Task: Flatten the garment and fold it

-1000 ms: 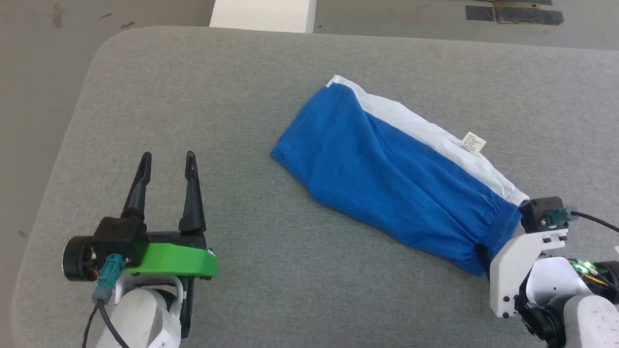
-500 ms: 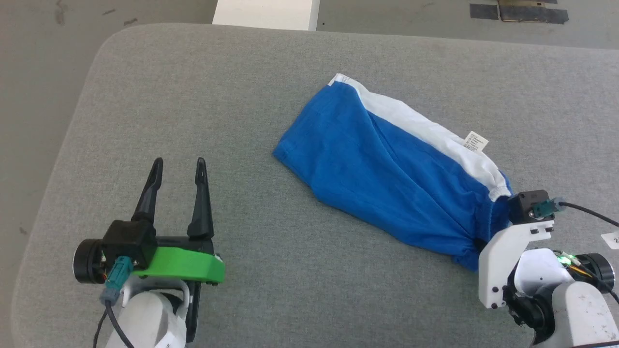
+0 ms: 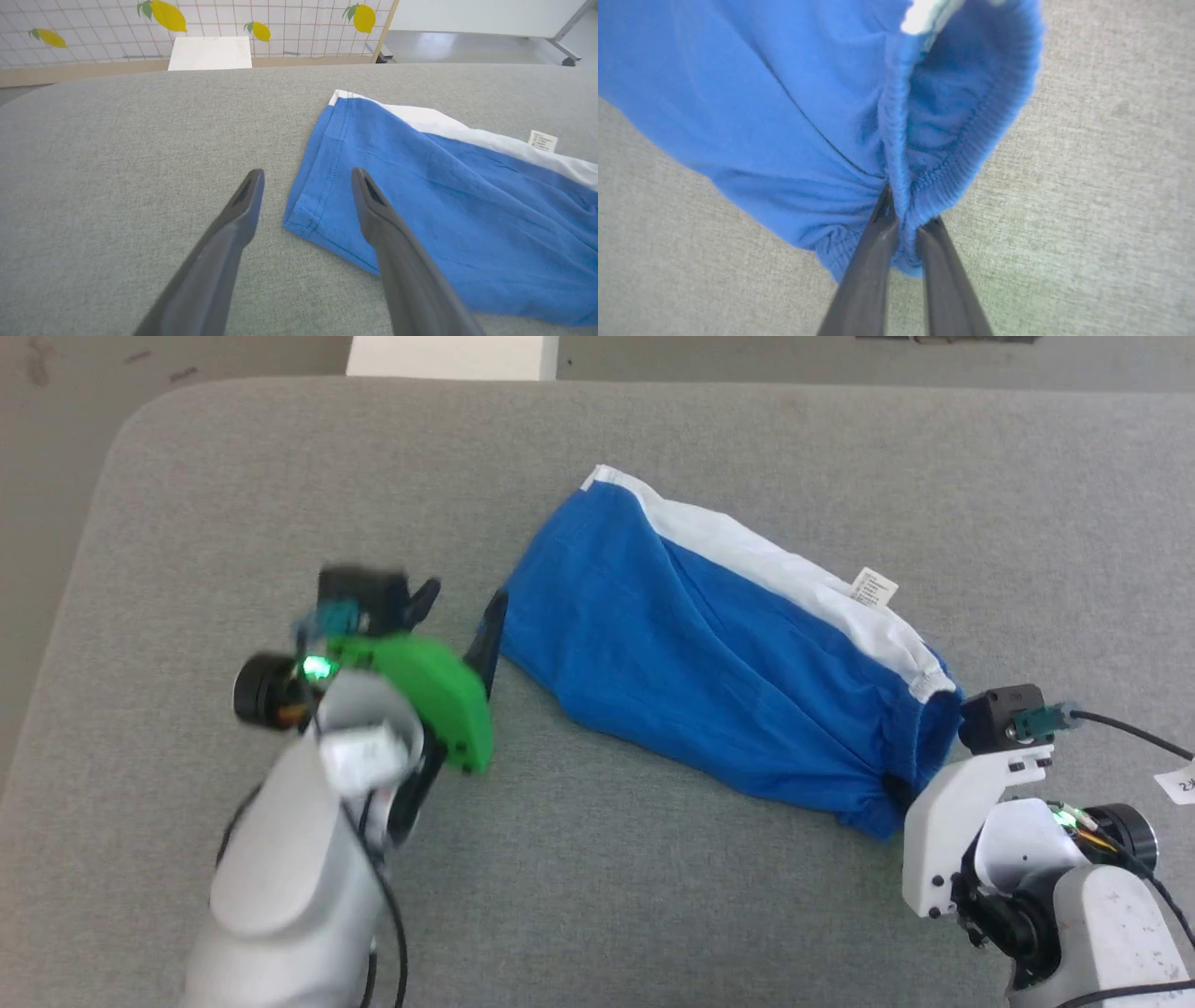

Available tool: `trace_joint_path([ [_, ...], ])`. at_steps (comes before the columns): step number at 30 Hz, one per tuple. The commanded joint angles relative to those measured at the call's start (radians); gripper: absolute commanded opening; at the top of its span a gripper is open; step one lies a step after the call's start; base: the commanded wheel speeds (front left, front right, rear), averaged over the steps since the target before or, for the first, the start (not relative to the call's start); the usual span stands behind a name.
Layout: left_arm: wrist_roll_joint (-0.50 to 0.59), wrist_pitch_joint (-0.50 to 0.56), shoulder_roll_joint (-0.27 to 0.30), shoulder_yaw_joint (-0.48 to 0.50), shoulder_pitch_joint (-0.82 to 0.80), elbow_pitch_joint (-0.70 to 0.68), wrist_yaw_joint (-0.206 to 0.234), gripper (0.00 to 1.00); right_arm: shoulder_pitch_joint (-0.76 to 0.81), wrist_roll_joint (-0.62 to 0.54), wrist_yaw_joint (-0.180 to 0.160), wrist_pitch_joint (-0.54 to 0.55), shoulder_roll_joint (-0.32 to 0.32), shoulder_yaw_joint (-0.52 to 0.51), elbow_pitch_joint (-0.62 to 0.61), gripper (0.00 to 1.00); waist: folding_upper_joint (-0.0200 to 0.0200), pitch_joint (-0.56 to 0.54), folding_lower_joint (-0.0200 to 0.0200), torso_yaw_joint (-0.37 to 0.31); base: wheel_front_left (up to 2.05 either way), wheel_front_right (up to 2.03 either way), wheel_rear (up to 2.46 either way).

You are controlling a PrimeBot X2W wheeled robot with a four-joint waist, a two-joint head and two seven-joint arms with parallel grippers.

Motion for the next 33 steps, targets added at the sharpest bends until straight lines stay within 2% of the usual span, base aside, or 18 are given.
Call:
trace_joint_path([
  [1, -0.018, 0.054, -0.008, -0.006, -0.055, 0.037, -0.006, 1.0, -0.018, 0.012, -0.002, -0.004, 0.0, 0.01, 0.0, 0.0, 0.0, 0.033, 0.0, -0.029, 0.0, 0.0, 0.0],
  [7, -0.021, 0.335, -0.007, -0.055, -0.255, 0.224, -0.018, 1.0, -0.034, 0.033, -0.002, -0.017, 0.0, 0.041, -0.025, 0.0, 0.0, 0.1, 0.0, -0.073, 0.0, 0.0, 0.0],
  [14, -0.012, 0.579, 0.011, -0.099, -0.312, 0.354, -0.001, 1.0, -0.044, 0.043, -0.002, -0.028, 0.0, 0.054, -0.043, 0.0, 0.0, 0.143, 0.0, -0.111, 0.0, 0.0, 0.0],
  [15, -0.018, 0.592, 0.008, -0.098, -0.31, 0.358, 0.001, 0.68, -0.044, 0.043, -0.002, -0.03, 0.0, 0.053, -0.044, 0.0, 0.0, 0.145, 0.0, -0.112, 0.0, 0.0, 0.0],
  [16, -0.022, 0.601, 0.006, -0.1, -0.306, 0.361, 0.001, 0.22, -0.044, 0.044, -0.002, -0.031, 0.0, 0.052, -0.045, 0.0, 0.0, 0.147, 0.0, -0.113, 0.0, 0.0, 0.0],
  [17, -0.027, 0.609, 0.005, -0.101, -0.3, 0.363, 0.0, 0.0, -0.043, 0.044, -0.002, -0.032, 0.0, 0.05, -0.046, 0.0, 0.0, 0.148, 0.0, -0.112, 0.0, 0.0, 0.0],
  [23, -0.065, 0.608, -0.01, -0.099, -0.271, 0.351, -0.021, 0.0, -0.036, 0.035, -0.002, -0.029, 0.0, 0.036, -0.046, 0.0, 0.0, 0.139, 0.0, -0.089, 0.0, 0.0, 0.0],
  [33, -0.154, 0.506, -0.027, -0.029, -0.241, 0.289, -0.034, 0.0, -0.028, 0.048, -0.002, -0.005, -0.006, 0.017, -0.054, 0.0, 0.0, 0.064, 0.0, -0.041, 0.0, 0.0, 0.0],
])
